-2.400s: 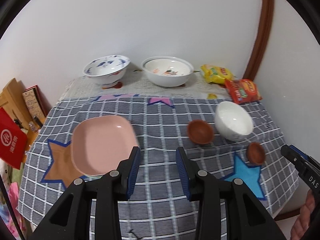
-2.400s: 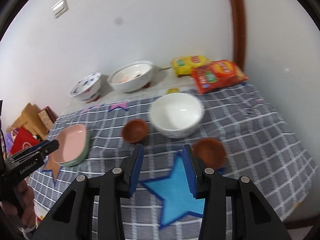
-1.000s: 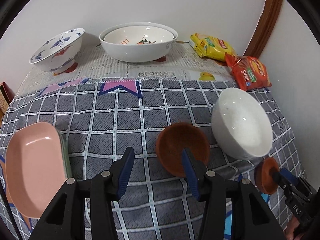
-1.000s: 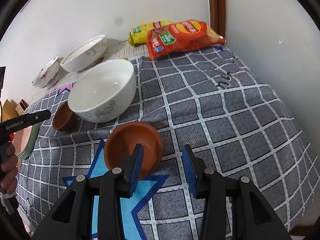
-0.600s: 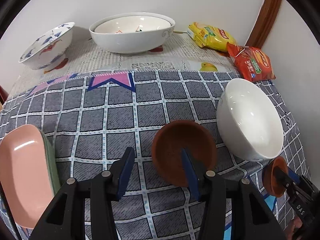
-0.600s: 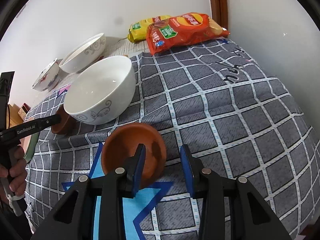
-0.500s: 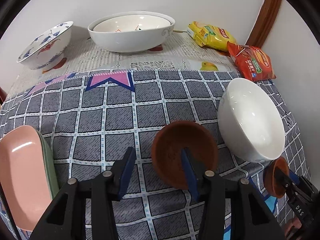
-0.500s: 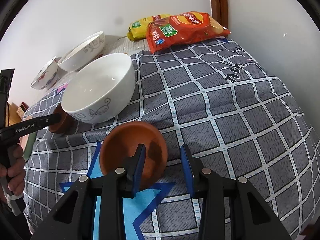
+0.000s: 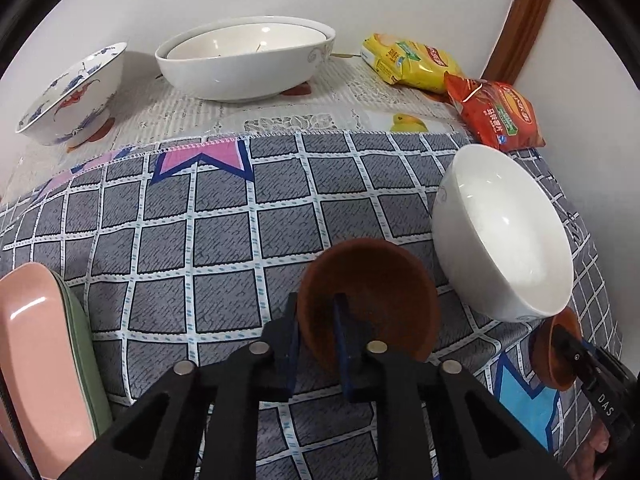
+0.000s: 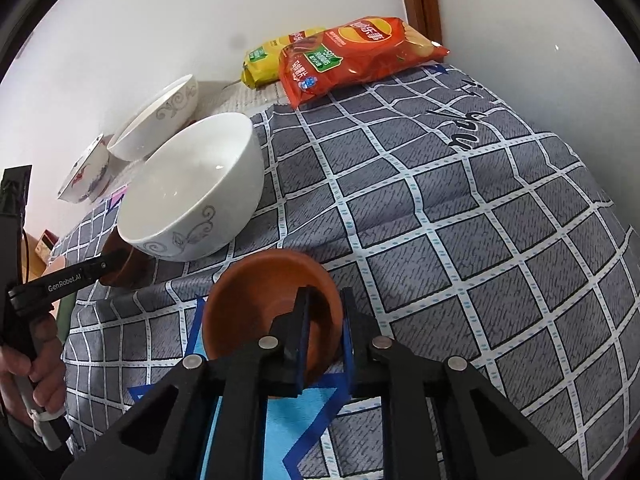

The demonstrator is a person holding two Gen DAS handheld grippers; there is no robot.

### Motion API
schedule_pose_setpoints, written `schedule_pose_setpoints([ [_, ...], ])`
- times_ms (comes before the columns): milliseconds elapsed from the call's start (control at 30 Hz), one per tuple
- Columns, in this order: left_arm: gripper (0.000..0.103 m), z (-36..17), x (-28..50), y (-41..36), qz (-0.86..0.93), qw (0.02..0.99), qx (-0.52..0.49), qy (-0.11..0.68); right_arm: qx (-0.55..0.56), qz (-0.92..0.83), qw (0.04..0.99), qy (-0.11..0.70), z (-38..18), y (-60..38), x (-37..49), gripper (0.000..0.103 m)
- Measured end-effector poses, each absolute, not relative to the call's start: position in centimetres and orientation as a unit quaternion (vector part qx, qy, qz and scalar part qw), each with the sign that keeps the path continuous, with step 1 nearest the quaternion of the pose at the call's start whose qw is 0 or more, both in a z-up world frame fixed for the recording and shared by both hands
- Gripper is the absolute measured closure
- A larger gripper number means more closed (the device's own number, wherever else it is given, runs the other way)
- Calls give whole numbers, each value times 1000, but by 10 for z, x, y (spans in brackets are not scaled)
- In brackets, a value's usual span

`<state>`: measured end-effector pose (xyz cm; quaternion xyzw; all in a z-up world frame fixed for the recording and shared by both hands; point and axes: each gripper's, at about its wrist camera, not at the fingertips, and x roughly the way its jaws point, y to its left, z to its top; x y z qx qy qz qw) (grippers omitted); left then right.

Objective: Organize plates and bowls
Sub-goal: 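Close the left gripper on a brown bowl rim while the right gripper closes on the other, then carry the brown bowl in the right gripper into the white bowl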

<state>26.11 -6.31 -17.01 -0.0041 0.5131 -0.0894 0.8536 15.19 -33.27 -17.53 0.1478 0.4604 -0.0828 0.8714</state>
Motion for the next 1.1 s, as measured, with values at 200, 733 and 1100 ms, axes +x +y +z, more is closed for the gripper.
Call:
schedule_pose_setpoints([
  [200,95,-163,258,-62,-104,853,-12,511,148,-101,871,458,-173,-329,150,92],
  [733,95,-130,245,-39,-120,866,-19,485,144,-124,883,429,-138,-309,140,93],
  [1100,95,-90,268,-41,-113,888,20,444,136,-134,905,379,-90,-302,155,93],
])
